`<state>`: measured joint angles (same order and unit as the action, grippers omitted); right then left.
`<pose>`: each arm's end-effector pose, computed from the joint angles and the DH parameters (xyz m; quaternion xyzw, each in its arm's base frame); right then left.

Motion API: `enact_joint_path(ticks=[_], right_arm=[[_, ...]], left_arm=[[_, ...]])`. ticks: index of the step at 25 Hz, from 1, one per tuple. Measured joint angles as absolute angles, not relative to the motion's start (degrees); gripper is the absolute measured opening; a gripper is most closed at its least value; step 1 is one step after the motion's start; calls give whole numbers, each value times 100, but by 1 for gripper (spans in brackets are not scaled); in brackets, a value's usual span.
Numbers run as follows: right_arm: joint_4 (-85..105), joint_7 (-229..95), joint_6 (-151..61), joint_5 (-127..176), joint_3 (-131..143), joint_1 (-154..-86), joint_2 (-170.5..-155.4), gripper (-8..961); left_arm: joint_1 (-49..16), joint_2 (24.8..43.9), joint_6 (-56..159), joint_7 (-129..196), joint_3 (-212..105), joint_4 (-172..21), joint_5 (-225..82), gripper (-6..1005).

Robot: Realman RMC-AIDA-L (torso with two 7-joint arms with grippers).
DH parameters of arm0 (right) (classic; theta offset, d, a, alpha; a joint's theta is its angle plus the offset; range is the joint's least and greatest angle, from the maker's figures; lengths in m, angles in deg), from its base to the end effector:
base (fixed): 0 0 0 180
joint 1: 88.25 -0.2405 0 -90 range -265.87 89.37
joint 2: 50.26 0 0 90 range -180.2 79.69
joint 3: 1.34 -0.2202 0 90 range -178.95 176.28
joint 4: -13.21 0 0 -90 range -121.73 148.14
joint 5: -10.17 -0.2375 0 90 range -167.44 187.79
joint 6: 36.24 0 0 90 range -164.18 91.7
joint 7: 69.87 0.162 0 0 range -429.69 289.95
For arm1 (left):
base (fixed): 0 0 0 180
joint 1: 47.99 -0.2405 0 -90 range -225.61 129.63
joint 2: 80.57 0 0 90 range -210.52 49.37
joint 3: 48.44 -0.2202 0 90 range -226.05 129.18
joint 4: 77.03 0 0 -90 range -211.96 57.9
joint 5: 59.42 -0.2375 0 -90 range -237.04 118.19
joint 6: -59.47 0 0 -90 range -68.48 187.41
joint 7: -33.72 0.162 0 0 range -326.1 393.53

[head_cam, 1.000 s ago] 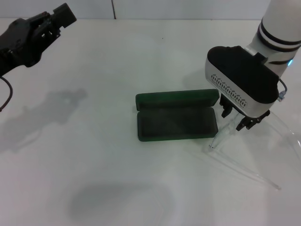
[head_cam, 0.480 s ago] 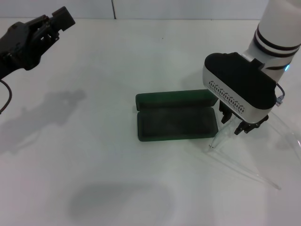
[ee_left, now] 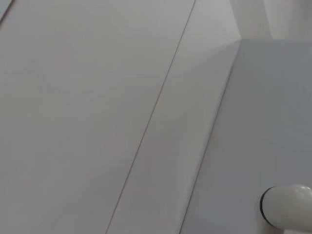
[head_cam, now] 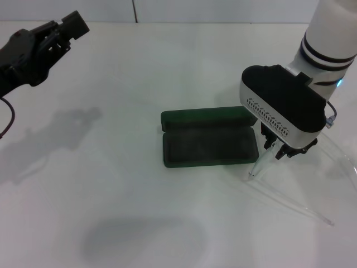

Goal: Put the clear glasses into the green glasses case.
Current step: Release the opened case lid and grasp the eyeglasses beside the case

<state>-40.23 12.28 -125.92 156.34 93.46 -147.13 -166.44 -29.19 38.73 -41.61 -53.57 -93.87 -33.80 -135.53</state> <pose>0.1070 0.3773 -0.0560 0.8780 0.3279 0.3342 0.0995 -0.2147 0.3148 0.0796 -0.8142 -0.2169 -0.5165 0.1526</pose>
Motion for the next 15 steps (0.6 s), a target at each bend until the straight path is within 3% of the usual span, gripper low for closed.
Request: enact_joint_path(ticks=[15], right_arm=[[-4076, 1502, -12512, 15624, 9581, -14658, -16644, 202]], left_arm=[[-3014, 3873, -4187, -5338, -9391, -3427, -13554, 62]])
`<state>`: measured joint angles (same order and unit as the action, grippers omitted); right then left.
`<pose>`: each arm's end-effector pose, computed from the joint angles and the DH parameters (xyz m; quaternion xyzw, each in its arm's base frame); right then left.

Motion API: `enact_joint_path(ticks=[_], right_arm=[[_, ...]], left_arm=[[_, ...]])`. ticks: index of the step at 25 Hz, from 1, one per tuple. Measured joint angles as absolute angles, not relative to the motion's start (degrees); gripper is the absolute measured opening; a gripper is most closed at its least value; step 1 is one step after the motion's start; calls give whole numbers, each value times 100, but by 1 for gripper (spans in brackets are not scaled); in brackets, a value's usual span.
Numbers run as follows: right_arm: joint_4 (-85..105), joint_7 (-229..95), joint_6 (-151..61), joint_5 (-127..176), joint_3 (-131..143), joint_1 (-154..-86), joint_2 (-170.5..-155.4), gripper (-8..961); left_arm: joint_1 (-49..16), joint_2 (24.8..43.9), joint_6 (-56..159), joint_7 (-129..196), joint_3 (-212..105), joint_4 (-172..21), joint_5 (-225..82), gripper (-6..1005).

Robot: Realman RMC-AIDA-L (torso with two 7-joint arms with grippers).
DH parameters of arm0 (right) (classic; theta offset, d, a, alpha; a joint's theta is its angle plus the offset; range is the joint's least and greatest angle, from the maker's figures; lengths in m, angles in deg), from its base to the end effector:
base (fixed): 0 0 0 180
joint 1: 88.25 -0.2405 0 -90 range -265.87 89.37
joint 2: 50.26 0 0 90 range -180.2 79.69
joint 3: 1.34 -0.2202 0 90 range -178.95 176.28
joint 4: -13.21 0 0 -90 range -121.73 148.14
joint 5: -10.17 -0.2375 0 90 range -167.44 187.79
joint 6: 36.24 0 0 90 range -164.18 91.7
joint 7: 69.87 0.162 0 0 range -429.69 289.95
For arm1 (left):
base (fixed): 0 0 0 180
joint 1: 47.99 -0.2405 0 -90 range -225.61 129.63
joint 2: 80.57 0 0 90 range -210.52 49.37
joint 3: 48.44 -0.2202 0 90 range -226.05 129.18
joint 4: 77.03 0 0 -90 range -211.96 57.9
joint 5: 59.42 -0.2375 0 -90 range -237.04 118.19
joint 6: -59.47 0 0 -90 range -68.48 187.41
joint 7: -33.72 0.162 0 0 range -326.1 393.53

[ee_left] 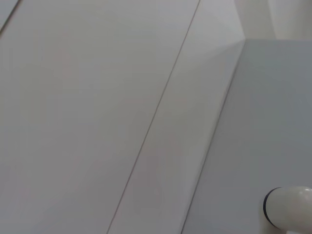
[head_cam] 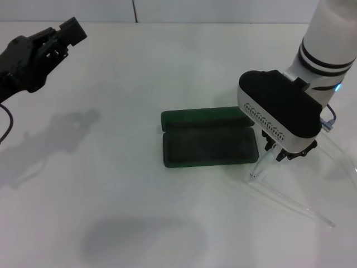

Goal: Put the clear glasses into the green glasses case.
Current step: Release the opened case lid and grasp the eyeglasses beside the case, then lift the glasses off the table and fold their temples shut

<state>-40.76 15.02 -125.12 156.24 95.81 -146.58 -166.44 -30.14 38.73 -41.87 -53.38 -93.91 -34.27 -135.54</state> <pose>0.1095 0.3745 -0.0605 0.8782 0.3184 0.3441 0.0946 -0.2204 0.3101 0.0781 -0.8118 -0.2247 -0.5163 0.1546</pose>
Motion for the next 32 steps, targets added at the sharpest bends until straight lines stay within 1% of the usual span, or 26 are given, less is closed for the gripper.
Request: enact_joint_path(ticks=[11, 18, 25, 30, 32], right_arm=[[-4310, 1972, -12452, 15670, 9846, -14575, -16644, 120], [-4914, 2275, -12916, 15651, 9842, -14332, -16644, 117], [-6218, 2659, -13450, 15627, 9588, -13648, -16642, 115], [-6970, 2748, -13743, 15092, 8433, -13250, -16636, 110], [-7403, 2771, -13768, 14691, 7893, -12933, -16623, 108]], left_arm=[[-3137, 3878, -4270, -5338, -9387, -3423, -13552, 63], [-3169, 3855, -4447, -5350, -9387, -3407, -13523, 63], [-3142, 3765, -4616, -5379, -9384, -3368, -13496, 63], [-2993, 3671, -4667, -5408, -9399, -3355, -13497, 63], [-2861, 3620, -4757, -5422, -9428, -3347, -13562, 63]])
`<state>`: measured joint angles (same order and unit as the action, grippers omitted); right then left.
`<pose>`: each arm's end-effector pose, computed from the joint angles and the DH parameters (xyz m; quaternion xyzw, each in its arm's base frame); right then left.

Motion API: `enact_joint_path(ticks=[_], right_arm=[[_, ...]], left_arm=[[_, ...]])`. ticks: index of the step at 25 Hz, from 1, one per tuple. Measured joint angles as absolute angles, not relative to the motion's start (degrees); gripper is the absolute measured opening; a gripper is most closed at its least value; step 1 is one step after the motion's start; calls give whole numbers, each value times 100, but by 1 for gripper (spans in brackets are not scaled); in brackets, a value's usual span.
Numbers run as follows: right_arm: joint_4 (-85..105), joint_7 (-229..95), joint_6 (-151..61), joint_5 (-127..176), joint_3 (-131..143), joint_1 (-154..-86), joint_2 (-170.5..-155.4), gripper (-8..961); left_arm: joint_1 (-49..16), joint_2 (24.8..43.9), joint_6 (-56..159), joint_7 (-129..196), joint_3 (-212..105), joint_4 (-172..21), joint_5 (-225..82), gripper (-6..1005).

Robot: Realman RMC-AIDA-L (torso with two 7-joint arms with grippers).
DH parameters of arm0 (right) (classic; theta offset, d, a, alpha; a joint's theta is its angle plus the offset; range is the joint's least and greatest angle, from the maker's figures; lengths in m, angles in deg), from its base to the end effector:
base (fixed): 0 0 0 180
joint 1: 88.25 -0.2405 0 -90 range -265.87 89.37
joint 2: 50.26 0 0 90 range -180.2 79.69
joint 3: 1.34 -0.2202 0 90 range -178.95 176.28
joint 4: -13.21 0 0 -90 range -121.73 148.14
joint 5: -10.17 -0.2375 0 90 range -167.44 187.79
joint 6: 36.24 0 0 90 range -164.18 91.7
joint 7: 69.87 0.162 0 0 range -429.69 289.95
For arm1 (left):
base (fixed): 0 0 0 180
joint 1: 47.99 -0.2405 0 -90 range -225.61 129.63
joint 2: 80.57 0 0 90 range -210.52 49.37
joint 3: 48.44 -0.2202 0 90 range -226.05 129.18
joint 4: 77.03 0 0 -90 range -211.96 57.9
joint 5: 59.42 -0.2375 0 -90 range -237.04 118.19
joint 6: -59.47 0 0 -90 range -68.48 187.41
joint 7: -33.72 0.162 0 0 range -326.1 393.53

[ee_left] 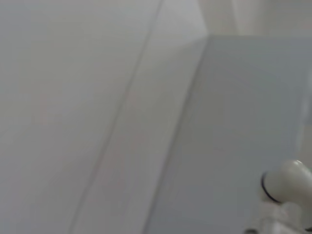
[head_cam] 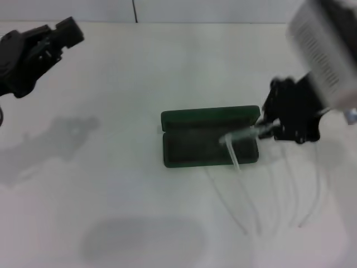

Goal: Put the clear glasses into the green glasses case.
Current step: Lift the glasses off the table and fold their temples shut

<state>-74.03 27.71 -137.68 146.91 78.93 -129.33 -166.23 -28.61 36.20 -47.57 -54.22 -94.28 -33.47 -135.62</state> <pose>0.0686 0.3451 0.0231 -0.9641 -0.1994 -0.1727 0.0299 -0.2085 0.3044 0.0925 -0.8322 -0.1816 -0.5117 0.1121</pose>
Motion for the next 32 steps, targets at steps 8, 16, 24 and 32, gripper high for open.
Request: enact_joint_path(ticks=[8, 16, 24, 32], right_arm=[[-8285, 2429, -13319, 12108, 6442, -11361, -16637, 100], [-7931, 1790, -12721, 10048, 6495, -10280, -16649, 101], [-6565, 903, -12707, 8894, 6596, -10319, -16622, 100], [-5838, 629, -12717, 8724, 6762, -10663, -16623, 100]], left_arm=[[-2619, 3633, -5005, -5808, -9806, -2545, -13652, 64], [-2393, 3732, -5006, -6387, -10390, -1990, -13641, 64], [-2178, 3762, -5005, -6482, -10936, -1969, -13586, 64], [-2147, 3765, -5020, -6490, -11312, -1934, -13337, 64]])
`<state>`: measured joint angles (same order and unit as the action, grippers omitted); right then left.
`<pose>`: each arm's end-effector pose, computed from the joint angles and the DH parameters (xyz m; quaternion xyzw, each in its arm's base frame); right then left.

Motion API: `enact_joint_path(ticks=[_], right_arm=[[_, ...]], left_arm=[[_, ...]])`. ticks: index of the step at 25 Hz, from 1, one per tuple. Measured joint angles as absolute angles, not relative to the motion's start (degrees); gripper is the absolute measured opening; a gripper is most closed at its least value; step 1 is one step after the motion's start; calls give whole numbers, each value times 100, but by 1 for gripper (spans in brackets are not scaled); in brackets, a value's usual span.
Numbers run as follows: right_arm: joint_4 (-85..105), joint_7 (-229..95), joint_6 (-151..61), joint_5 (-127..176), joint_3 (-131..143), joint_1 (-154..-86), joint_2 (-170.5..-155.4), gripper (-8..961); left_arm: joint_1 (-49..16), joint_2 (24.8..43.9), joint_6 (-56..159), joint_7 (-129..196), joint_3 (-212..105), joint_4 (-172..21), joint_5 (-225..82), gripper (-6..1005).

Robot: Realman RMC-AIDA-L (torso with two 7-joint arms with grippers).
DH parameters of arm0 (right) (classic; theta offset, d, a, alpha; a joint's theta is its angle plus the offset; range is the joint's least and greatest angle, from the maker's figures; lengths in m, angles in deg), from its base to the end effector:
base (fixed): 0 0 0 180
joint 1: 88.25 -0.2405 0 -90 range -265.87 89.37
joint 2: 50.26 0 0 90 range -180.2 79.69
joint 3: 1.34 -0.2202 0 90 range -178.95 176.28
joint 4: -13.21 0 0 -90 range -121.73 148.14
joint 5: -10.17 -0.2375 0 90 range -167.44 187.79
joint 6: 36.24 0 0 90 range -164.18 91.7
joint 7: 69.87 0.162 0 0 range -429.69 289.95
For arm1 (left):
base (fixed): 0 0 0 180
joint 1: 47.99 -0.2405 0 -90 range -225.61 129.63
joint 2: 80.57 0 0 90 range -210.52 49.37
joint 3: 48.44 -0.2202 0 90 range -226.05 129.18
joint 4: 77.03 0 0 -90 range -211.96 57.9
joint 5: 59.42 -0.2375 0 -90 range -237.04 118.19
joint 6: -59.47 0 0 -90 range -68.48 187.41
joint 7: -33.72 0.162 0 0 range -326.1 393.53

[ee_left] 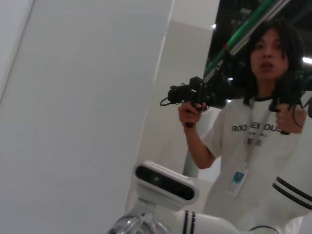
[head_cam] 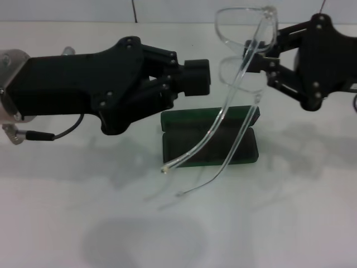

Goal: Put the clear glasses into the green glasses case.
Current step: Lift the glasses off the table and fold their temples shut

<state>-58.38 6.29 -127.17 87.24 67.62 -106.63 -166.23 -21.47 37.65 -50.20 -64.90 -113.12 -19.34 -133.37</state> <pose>0.1087 0.3263 0.0698 -0.9193 -0.0845 0.3580 0.1398 -0.0991 0.2985 0.0570 0.8869 0.0810 0.4425 0.1049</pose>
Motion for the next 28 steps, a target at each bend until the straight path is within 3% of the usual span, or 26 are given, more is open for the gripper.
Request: enact_joint_path(ticks=[9, 28], right_arm=[[-4958, 332, -12698, 8496, 7009, -11238, -16635, 99], [-4775, 243, -12818, 7995, 7397, -11250, -16644, 99]], left_arm=[[-2092, 3823, -5011, -6489, -11426, -1896, -13377, 65], [-2191, 3870, -4783, -6181, -11373, -1996, -13553, 65]])
